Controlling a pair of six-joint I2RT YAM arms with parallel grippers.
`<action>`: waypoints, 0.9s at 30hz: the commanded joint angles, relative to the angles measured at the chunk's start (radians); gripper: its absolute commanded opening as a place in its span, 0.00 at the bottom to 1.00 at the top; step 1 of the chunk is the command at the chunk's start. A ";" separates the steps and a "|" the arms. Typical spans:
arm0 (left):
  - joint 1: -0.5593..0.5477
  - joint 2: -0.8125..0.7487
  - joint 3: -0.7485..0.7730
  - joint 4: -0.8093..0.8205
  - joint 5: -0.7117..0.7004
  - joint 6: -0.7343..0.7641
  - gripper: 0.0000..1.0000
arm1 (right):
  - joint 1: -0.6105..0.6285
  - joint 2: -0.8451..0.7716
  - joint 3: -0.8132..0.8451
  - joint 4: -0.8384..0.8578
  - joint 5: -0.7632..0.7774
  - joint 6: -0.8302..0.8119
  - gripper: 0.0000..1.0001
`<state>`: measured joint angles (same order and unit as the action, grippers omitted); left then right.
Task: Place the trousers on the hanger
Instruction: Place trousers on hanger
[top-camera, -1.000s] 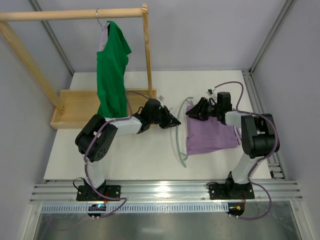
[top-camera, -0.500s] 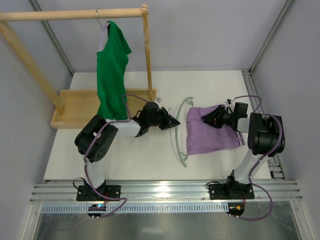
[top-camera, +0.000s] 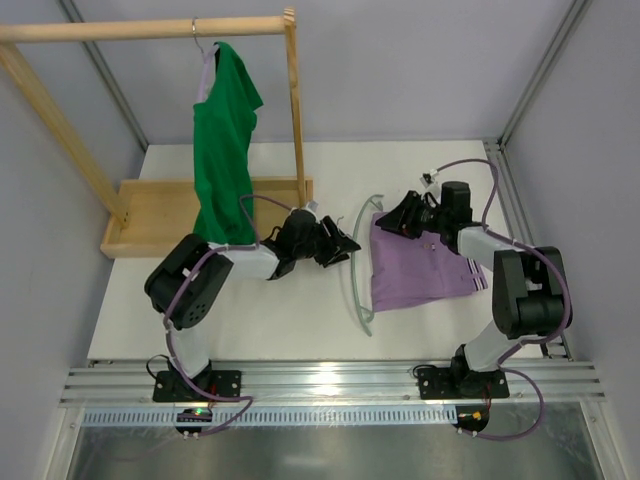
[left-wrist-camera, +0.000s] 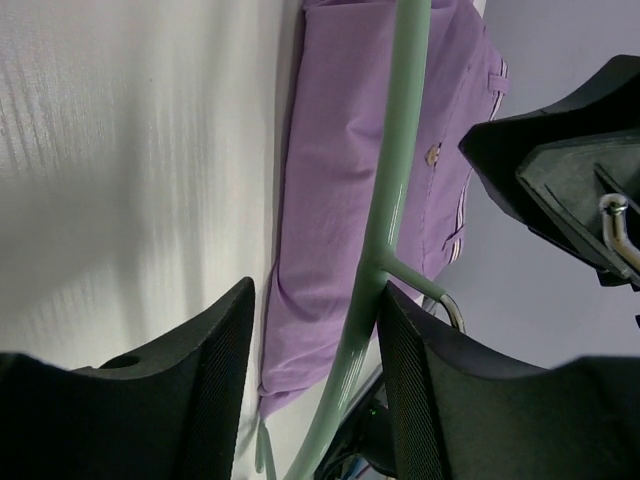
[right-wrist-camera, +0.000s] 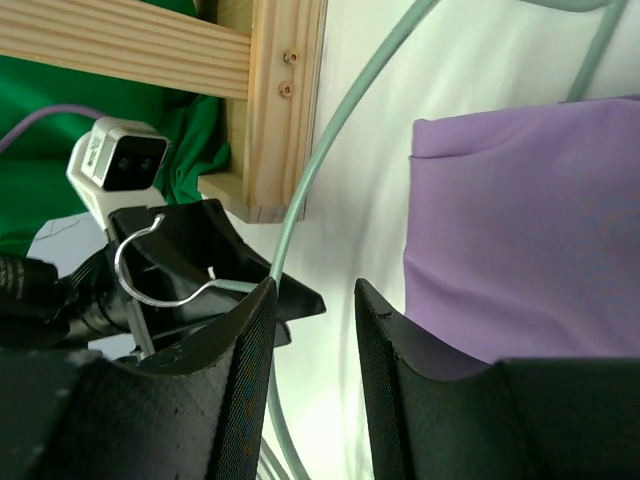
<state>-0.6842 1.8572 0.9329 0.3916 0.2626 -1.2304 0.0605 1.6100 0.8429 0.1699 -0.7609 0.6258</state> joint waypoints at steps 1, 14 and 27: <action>-0.021 -0.024 -0.045 -0.134 -0.100 0.089 0.52 | 0.005 0.033 -0.019 0.084 0.046 0.032 0.41; -0.087 -0.093 -0.065 -0.097 -0.160 0.128 0.62 | 0.018 0.076 -0.048 0.180 0.058 0.092 0.41; -0.118 -0.179 -0.149 0.069 -0.164 0.135 0.75 | 0.019 0.047 -0.051 0.180 0.061 0.114 0.41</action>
<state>-0.7891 1.7138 0.7998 0.4168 0.1154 -1.1435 0.0711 1.6825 0.7959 0.2924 -0.7082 0.7227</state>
